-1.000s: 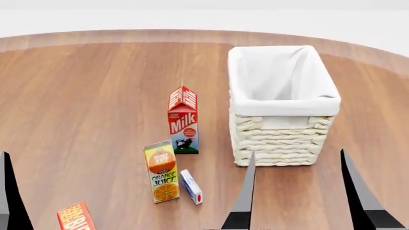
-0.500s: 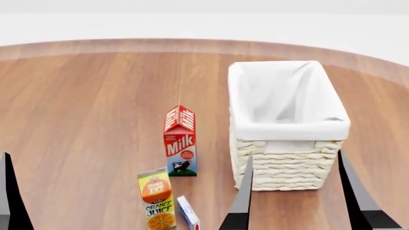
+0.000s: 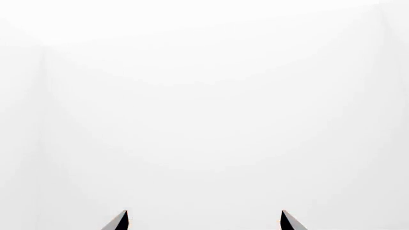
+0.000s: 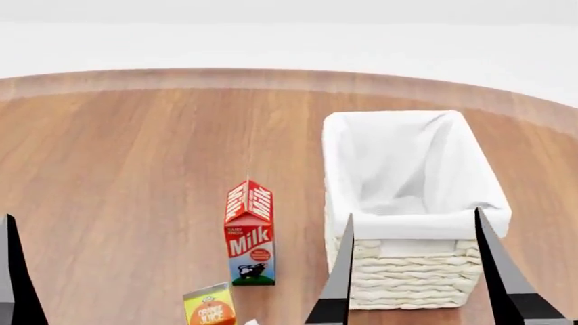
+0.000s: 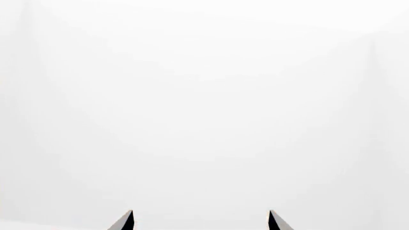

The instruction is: Pick up the alphabet soup and the tomato sauce, and put them in the basket.

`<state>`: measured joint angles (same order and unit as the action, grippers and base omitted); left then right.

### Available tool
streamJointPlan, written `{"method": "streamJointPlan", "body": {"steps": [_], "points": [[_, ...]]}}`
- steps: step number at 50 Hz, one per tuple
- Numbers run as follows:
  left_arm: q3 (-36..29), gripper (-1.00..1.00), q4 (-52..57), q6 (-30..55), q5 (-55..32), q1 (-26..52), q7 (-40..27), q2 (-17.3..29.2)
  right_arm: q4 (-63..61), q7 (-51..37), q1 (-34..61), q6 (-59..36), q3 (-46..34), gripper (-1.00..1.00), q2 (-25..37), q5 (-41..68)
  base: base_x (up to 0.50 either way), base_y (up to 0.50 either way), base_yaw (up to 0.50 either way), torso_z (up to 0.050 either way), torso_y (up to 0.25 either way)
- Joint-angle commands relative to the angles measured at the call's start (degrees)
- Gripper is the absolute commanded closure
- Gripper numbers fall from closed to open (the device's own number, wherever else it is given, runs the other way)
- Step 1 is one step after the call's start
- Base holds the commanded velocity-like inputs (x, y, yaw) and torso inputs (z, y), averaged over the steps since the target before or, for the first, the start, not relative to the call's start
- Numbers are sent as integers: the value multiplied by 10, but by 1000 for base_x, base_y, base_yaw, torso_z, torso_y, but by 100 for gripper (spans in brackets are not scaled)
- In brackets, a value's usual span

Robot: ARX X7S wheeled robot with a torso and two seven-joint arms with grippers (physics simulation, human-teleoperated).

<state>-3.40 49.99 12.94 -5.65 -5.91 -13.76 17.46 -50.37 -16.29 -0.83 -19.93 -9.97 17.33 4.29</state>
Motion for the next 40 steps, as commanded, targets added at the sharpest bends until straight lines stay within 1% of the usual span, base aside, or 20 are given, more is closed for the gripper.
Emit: {"method": "streamJointPlan", "body": {"steps": [1,3,5,36,40], "points": [[-3,-100,3,-1,-1,-1,-4,5,-2,-4,0,0,-3,-100,3,2,234,0,0,0,0],[-3,-100,1,-3,-1,-1,-4,5,8,-5,-6,15,-5,-100,3,0,234,0,0,0,0],[-2,-100,-1,-5,-2,-2,-5,5,4,-5,-2,6,-4,-100,3,3,234,0,0,0,0],[-9,-100,-15,-29,-3,-12,-16,12,20,-16,-13,28,-12,-100,9,9,234,0,0,0,0],[-9,-100,-14,-28,-4,-12,-17,13,16,-17,-14,28,-13,-100,12,7,63,0,0,0,0]]}}
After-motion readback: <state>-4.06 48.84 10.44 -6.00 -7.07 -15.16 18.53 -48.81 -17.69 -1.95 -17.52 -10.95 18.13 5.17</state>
